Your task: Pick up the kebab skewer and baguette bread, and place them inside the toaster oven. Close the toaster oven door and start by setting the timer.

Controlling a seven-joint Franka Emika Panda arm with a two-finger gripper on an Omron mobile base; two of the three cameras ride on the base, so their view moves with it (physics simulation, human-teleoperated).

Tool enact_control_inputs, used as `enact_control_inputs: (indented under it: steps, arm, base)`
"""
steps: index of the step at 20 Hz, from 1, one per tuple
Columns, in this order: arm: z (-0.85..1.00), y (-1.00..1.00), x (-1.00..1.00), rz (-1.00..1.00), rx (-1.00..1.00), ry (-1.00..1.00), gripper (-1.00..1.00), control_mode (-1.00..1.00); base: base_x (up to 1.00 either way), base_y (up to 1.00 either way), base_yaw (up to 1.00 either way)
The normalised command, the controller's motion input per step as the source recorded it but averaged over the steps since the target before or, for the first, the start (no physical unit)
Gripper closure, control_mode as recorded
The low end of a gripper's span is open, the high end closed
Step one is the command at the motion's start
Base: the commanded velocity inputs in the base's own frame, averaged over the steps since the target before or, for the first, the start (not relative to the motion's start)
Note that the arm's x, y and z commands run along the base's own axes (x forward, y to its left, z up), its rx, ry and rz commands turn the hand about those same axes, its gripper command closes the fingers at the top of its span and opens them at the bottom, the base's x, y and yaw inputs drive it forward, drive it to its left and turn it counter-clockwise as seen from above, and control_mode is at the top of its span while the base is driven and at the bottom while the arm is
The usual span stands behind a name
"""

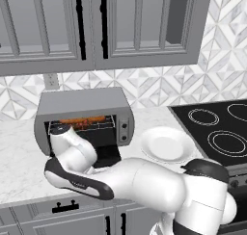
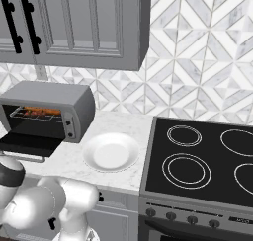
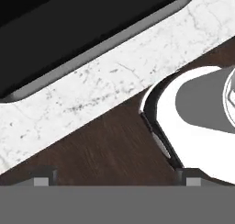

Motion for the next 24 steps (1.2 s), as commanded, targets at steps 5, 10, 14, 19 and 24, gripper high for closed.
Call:
enact_control_inputs:
  steps: [5, 10, 14, 19, 24]
  arm:
    - [-0.33, 0.00, 0.81, 0.53, 0.00, 0.22, -1.00, -1.00]
    - [-0.23, 0.00, 0.26, 0.41, 0.00, 0.06, -1.00, -1.00]
    - [-0.25, 0.00, 0.10, 0.29, -0.01, 0.00, -1.00, -1.00]
    - [-0.31, -0.01, 0.00, 0.18, 0.00, -0.01, -1.00, -1.00]
    - [-0.29, -0.03, 0.09, 0.06, 0.01, -0.01, -1.00, -1.00]
  base:
    - [0.00, 0.00, 0.00]
    - [0.00, 0.00, 0.00]
    - [0.00, 0.00, 0.00]
    - [0.00, 0.00, 0.00]
    - [0.00, 0.00, 0.00]
